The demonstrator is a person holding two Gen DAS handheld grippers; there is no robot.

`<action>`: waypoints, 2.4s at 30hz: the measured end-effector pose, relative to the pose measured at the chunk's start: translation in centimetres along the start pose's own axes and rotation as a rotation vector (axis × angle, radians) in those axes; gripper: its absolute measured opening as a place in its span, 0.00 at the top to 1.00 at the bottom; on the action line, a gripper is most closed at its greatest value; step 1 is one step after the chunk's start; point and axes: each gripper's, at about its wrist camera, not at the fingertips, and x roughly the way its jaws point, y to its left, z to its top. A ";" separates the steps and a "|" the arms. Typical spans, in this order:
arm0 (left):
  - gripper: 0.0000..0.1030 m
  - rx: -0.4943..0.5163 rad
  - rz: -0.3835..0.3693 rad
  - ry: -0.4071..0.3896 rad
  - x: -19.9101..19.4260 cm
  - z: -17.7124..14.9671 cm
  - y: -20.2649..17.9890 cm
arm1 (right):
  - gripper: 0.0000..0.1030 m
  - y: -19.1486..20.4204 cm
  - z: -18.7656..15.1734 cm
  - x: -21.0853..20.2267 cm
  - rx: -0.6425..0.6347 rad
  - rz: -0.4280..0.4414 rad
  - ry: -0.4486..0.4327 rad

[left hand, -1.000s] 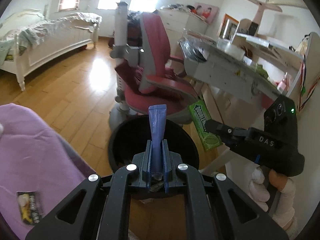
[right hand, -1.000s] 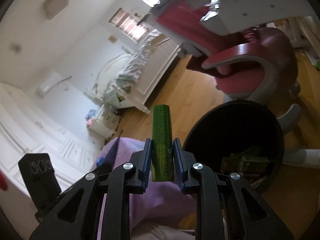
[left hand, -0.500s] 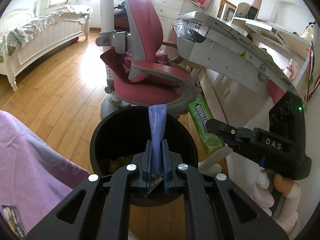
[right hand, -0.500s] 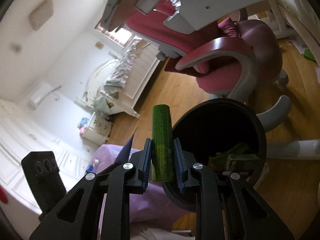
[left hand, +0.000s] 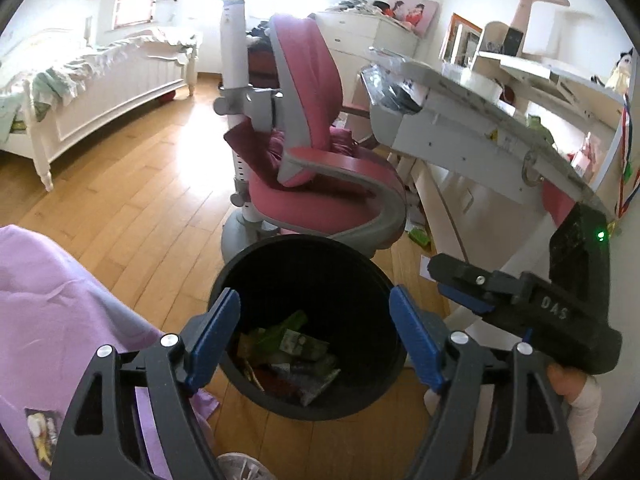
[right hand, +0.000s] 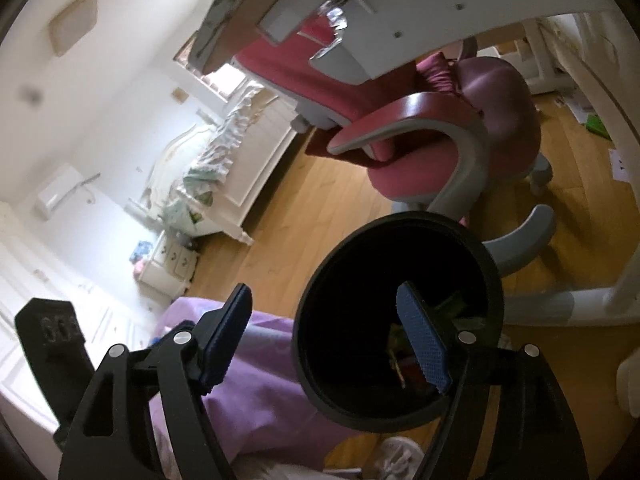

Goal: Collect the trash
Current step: 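Carry the blue stick and green battery to the black bin and release both, then grasp the clear cup lid with the left tool while the right tool grasps the blue packet, then carry the clear lid and blue packet over the black bin and release both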

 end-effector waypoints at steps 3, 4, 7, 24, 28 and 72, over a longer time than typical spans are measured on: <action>0.17 -0.015 0.027 -0.029 -2.0 -0.2 1.2 | 0.28 1.3 -0.3 0.6 -0.022 0.010 0.020; 0.16 -0.023 0.039 -0.044 -2.7 -0.4 1.7 | 0.28 1.9 -0.5 0.9 -0.034 0.016 0.029; 0.16 -0.059 0.096 -0.079 -5.3 -1.2 4.5 | 0.28 4.3 -1.2 1.9 -0.076 0.040 0.064; 0.16 -0.363 0.517 -0.120 -17.3 -7.2 32.6 | 0.28 27.4 -9.1 14.3 -0.504 0.293 0.393; 0.16 -0.224 0.509 -0.035 -15.6 -6.4 35.2 | 0.28 33.0 -11.1 18.3 -0.560 0.349 0.478; 0.52 -0.158 0.219 -0.143 -17.4 -5.5 18.6 | 0.91 29.5 -7.0 9.1 -0.413 0.333 0.206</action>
